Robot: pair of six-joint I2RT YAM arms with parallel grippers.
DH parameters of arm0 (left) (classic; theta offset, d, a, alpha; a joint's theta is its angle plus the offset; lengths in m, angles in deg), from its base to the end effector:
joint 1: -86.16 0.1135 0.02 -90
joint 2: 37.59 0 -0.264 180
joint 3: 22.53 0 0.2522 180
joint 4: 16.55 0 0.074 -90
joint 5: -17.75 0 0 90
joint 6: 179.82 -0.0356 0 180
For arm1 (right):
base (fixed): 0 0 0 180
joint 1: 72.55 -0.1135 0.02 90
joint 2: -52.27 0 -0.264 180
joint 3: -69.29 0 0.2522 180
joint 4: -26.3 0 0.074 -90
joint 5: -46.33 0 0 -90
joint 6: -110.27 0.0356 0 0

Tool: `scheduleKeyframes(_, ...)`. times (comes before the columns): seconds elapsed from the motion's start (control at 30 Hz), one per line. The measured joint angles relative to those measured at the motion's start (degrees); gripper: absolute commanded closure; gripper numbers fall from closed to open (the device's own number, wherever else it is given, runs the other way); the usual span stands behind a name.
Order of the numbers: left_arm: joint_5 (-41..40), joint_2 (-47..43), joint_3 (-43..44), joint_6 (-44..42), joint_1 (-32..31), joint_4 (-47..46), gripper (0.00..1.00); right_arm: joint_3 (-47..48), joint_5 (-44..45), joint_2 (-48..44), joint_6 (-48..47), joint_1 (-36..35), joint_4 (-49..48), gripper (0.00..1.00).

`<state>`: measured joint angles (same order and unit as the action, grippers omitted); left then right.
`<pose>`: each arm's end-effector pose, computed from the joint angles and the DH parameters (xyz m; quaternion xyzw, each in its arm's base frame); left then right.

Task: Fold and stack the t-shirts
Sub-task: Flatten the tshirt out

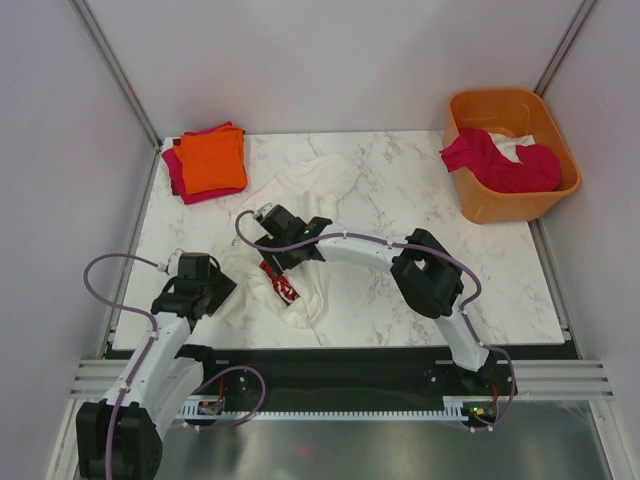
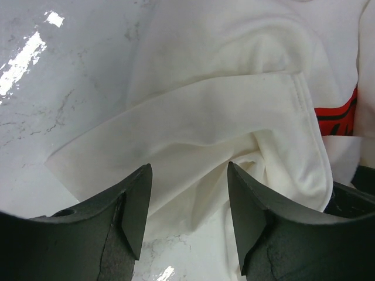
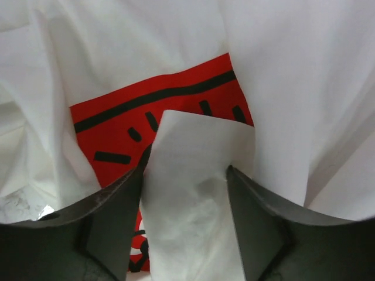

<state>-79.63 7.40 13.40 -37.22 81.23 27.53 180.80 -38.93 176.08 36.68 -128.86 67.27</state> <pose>0.1478 -0.0082 0.1730 -0.4012 0.8578 -0.0983 0.3059 0.2680 0.3967 0.1914 -0.3113 0.8958 0.1550 0.2768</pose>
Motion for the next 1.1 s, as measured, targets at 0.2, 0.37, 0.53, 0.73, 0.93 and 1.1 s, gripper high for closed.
scheduleKeyframes(0.2,0.1,1.2,-0.8,0.5,0.1,-0.9,0.60,-0.7,0.7,2.3,-0.5,-0.4,1.3,0.90)
scheduleKeyframes(0.37,0.6,3.3,-1.6,0.8,0.1,-2.7,0.98,-0.9,1.9,1.8,-0.2,-0.5,1.5,1.00)
scheduleKeyframes(0.53,0.5,5.3,-1.4,0.7,0.1,-5.3,0.98,-1.7,6.3,-4.2,-0.2,-0.1,2.8,1.00)
scheduleKeyframes(0.73,0.7,4.7,-0.2,0.2,0.1,-5.4,0.75,-14.6,16.0,-30.8,2.5,6.5,-0.4,1.00)
scheduleKeyframes(0.93,0.5,-1.8,1.5,-2.0,0.1,-2.1,0.13,-32.9,24.9,-56.7,6.7,11.8,-2.7,1.00)
scheduleKeyframes(1.1,2.6,-1.5,1.5,-1.8,-0.2,-0.4,0.09,-41.7,26.2,-58.0,9.4,13.0,0.2,1.00)
